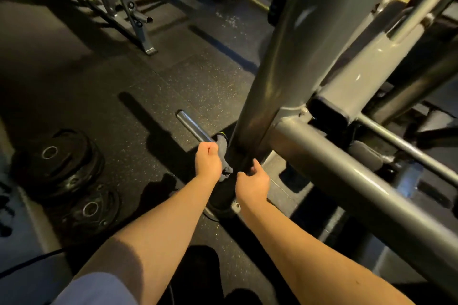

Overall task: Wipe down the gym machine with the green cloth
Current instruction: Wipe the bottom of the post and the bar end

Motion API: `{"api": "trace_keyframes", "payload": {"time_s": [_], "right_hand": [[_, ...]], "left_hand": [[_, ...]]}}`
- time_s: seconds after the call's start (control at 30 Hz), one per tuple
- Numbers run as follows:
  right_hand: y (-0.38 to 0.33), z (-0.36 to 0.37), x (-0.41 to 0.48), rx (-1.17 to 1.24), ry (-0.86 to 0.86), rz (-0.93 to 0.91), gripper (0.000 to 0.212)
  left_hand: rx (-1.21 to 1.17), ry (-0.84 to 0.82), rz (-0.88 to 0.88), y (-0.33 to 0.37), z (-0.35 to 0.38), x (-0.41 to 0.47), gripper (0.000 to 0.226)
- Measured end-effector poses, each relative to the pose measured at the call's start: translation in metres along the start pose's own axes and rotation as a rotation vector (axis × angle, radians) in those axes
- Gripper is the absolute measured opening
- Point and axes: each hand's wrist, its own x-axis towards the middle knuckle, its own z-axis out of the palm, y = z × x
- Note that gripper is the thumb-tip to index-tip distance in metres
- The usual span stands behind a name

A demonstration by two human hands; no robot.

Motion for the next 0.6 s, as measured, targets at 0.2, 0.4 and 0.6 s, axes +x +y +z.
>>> {"api": "trace_keyframes", "payload": {"time_s": [0.2,0.4,0.6], "right_hand": [[-0.101,-0.051,-0.046,-0.011,0.016,0.064,0.059],[-0.180,-0.098,-0.078,0.040,0.055,0.221,0.056],[-0.236,-0.113,-0.076,0.093,0.115,0.188,0.057]], "left_hand": [[-0.023,0.014,-0.050,0.091,-0.033,-0.058,0.013],[-0.002,0.025,-0.164,0.174,-0.061,-0.114,0.012],[0.016,0.063,-0.215,0.210,-0.074,-0.121,0.018]]}}
